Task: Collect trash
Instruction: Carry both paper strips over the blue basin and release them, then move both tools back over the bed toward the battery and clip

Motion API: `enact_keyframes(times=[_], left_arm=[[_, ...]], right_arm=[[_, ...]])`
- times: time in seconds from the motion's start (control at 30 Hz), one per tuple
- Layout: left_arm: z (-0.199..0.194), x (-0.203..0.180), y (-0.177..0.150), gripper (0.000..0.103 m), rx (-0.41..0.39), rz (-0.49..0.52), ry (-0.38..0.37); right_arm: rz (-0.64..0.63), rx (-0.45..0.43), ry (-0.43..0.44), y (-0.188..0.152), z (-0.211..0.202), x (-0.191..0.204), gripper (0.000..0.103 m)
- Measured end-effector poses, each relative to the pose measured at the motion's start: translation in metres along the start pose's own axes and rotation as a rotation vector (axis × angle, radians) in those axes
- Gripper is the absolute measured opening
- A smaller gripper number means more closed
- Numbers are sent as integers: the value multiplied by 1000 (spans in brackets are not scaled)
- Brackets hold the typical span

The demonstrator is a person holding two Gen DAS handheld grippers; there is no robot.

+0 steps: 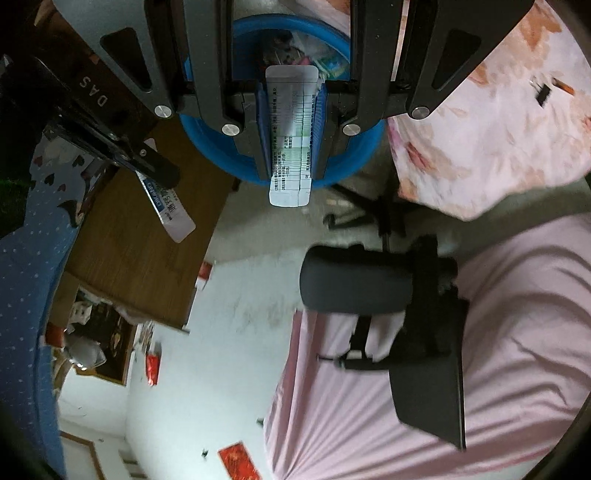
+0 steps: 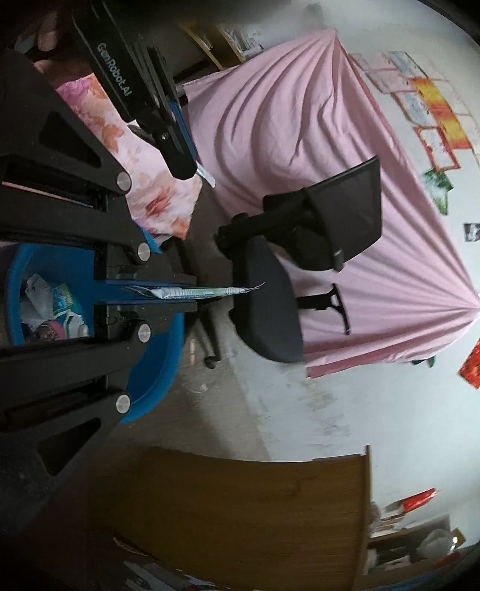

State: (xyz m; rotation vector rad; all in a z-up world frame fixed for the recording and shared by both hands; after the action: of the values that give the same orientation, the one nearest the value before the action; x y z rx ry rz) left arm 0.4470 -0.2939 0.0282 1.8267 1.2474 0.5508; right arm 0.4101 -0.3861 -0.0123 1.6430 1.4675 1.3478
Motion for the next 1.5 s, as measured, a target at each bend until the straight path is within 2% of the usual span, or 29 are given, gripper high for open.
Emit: enact_keyframes(times=[0.17, 0.33, 0.4, 0.47, 0.57, 0.63, 0.7, 1.0, 1.13, 1.27, 1.5], left_arm=[[23, 2, -11, 17, 101, -32, -3], [31, 6, -21, 18, 140, -41, 7], [34, 7, -24, 22, 160, -39, 15], [34, 9, -27, 38, 163, -49, 12], [28, 13, -26, 39, 143, -63, 10], [25, 16, -24, 39, 137, -70, 18], [18, 22, -22, 39, 122, -75, 28], [-45, 67, -3, 59, -68, -131, 114], [-82, 94, 1, 88, -177, -150, 185], [-117, 124, -1, 98, -277, -182, 253], [-166, 177, -18, 100, -392, -226, 361]], right_arm=[[36, 63, -7, -13, 12, -9, 28], [55, 115, -12, -21, 23, -15, 29], [56, 124, -7, -23, 24, -14, 29], [53, 127, -6, -23, 24, -13, 30], [52, 123, -2, -22, 24, -13, 36], [50, 111, -1, -20, 22, -13, 49], [46, 93, 7, -17, 21, -11, 54], [-42, -100, 73, 10, -11, 26, 82], [-68, -180, 119, 19, -21, 50, 102], [-109, -233, 167, 25, -25, 79, 103], [-177, -294, 264, 24, -23, 137, 103]])
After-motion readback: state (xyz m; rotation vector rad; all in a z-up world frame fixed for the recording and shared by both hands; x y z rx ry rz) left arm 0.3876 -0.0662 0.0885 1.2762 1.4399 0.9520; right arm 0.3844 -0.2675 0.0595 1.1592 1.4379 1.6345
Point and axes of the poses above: each gripper's, at about its wrist camera, not at the fingertips, and z roughly the way its jaws point, x to its left, y to its top, the point moved 3 cm from there along z, roughly the way its jaws point, and after that the axes turned 8 degrees about y, right-handed, at the moved point
